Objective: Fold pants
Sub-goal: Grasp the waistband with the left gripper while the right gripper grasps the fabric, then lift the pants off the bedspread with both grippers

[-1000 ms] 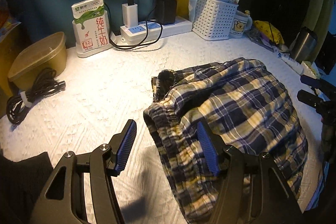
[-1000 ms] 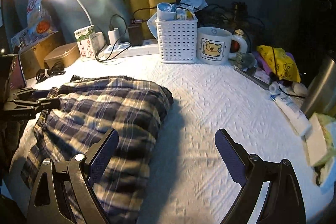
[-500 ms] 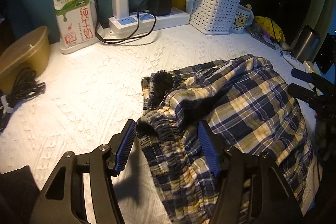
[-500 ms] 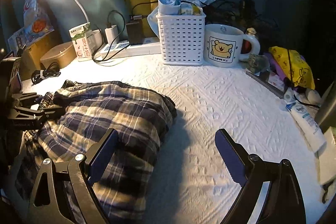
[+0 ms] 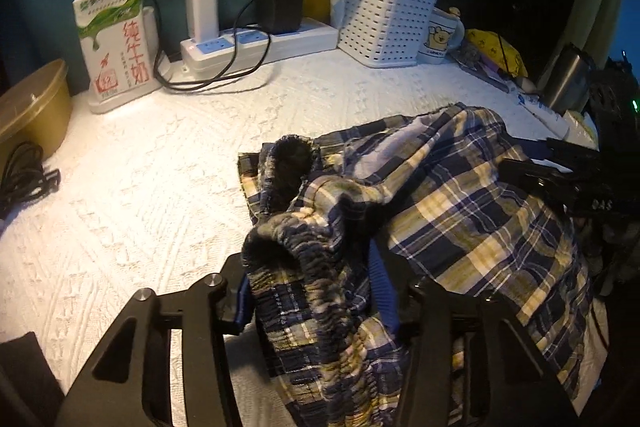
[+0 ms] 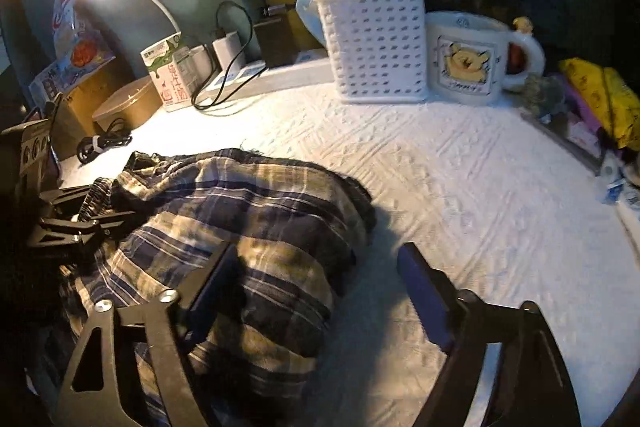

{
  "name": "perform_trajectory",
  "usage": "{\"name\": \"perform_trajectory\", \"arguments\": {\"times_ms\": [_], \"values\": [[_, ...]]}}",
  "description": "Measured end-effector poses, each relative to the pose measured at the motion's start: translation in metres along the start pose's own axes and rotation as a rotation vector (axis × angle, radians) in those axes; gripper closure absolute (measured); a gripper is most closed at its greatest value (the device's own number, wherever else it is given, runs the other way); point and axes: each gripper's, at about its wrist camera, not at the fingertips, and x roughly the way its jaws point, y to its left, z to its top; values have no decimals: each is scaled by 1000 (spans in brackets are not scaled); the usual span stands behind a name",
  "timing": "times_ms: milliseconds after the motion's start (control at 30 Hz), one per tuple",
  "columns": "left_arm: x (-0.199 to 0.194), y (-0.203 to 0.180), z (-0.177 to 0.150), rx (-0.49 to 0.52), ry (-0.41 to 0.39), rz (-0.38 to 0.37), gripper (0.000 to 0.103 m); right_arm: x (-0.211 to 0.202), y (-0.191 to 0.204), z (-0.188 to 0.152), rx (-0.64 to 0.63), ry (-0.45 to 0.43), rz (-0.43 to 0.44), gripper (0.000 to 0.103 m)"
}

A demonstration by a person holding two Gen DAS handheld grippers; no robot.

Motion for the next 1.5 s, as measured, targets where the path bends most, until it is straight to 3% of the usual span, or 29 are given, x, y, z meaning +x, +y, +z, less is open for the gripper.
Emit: {"name": "perform_trajectory", "arguments": {"times_ms": [167, 267, 367, 433, 1033, 1500], "values": [[-2, 1, 1, -10, -21, -32, 73, 11, 1, 5, 21, 26, 66, 34], [-4, 0, 0, -8, -30, -30, 76, 13, 5, 7, 9, 30, 83, 49], [-9, -4, 0, -2, -47, -21, 80, 14, 12, 6, -21, 33, 116, 75], [-13, -7, 0, 5, -61, -14, 83, 10, 18, 5, -47, 18, 94, 78], [-102, -23, -1, 10, -293, -28, 85, -83, 64, 4, -148, -216, -32, 83], [-198, -45, -11, 52, -494, 29, 85, -178, 116, -1, -253, -403, -74, 83]]}}
